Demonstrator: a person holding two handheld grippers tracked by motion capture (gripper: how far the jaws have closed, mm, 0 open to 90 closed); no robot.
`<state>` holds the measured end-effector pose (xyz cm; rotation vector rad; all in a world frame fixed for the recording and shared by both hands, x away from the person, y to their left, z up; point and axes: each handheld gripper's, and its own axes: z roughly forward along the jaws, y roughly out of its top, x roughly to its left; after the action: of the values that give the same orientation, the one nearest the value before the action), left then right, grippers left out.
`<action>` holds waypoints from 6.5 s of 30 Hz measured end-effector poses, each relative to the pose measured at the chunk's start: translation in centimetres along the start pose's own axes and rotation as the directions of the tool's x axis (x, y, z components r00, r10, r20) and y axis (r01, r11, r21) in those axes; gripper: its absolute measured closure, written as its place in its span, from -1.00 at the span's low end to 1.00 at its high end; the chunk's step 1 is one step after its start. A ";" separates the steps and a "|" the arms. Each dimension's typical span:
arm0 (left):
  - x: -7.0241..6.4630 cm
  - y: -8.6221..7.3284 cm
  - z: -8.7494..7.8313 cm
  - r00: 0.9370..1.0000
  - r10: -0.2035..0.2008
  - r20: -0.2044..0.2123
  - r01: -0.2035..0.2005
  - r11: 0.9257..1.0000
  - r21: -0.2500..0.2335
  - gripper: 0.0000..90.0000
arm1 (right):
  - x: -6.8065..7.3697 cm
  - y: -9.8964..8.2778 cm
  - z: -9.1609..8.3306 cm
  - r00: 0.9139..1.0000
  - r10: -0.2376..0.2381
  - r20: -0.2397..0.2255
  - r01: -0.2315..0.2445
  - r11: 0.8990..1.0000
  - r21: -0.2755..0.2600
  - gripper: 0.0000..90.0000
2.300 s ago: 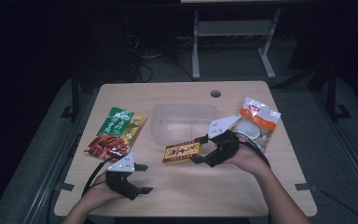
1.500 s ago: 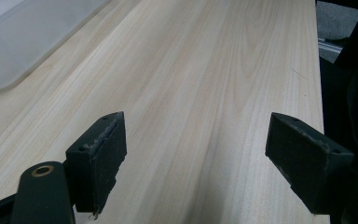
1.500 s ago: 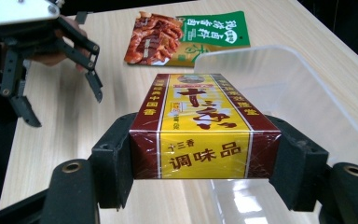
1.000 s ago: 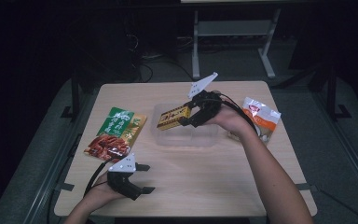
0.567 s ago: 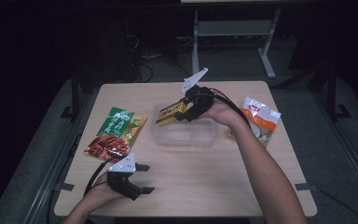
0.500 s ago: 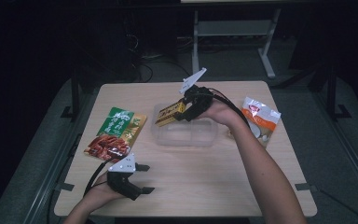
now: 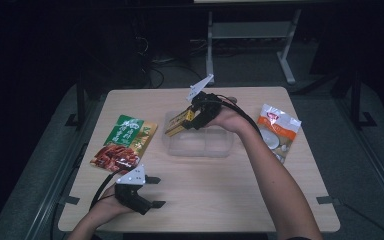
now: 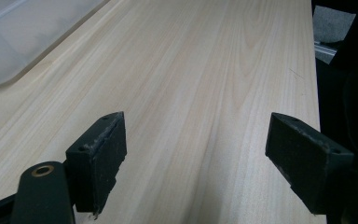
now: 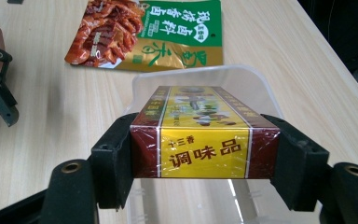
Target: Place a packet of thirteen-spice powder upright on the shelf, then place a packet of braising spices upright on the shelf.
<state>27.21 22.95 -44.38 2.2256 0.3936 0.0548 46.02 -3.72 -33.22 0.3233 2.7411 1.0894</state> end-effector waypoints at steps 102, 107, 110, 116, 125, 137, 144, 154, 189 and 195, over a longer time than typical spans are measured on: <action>1.2 -0.6 -0.5 0.994 -0.099 -0.055 0.099 0.995 0.003 -0.60 | 8.2 -7.2 -3.0 0.985 0.153 0.076 -0.143 0.981 -0.129 -0.67; 1.4 -0.3 -0.4 0.992 -0.104 -0.073 0.104 0.995 0.004 -0.62 | 9.8 -9.2 -3.4 0.982 0.174 0.077 -0.162 0.977 -0.136 -0.67; 1.3 -0.3 -0.3 0.991 -0.105 -0.084 0.105 0.994 0.006 -0.62 | 10.8 -9.9 -3.7 0.979 0.181 0.091 -0.169 0.977 -0.131 -0.67; 1.4 -0.4 -0.1 0.987 -0.121 -0.103 0.123 0.992 0.013 -0.62 | 12.5 -11.9 -3.7 0.970 0.227 0.081 -0.215 0.967 -0.134 -0.67; 1.6 -0.4 -0.4 0.984 -0.124 -0.129 0.127 0.992 0.020 -0.61 | 14.1 -15.0 -3.3 0.957 0.270 0.102 -0.260 0.960 -0.101 -0.69; 2.5 0.8 -2.1 0.958 -0.147 -0.245 0.155 0.988 0.017 -0.58 | 15.2 -19.0 -5.2 0.934 0.327 0.146 -0.314 0.943 -0.107 -0.69; 3.9 1.3 -3.0 0.935 -0.156 -0.320 0.176 0.984 0.036 -0.58 | 15.0 -20.0 -5.4 0.919 0.361 0.158 -0.347 0.931 -0.111 -0.69; 5.8 2.8 -4.3 0.902 -0.188 -0.389 0.203 0.979 -0.003 -0.58 | 15.7 -20.2 -5.4 0.915 0.365 0.172 -0.349 0.930 -0.117 -0.70; 16.8 -1.4 -3.7 0.737 -0.355 -0.575 0.420 0.907 -0.021 0.94 | 15.9 -20.9 -5.7 0.910 0.350 0.224 -0.334 0.937 -0.106 -0.70; 17.2 -2.1 -3.5 0.744 -0.379 -0.550 0.454 0.891 0.001 1.00 | 15.9 -20.8 -5.6 0.910 0.351 0.221 -0.337 0.936 -0.100 -0.70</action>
<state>42.41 31.96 -45.43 2.1709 1.2393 0.4331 26.52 -17.96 -44.90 0.8954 2.4901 1.1227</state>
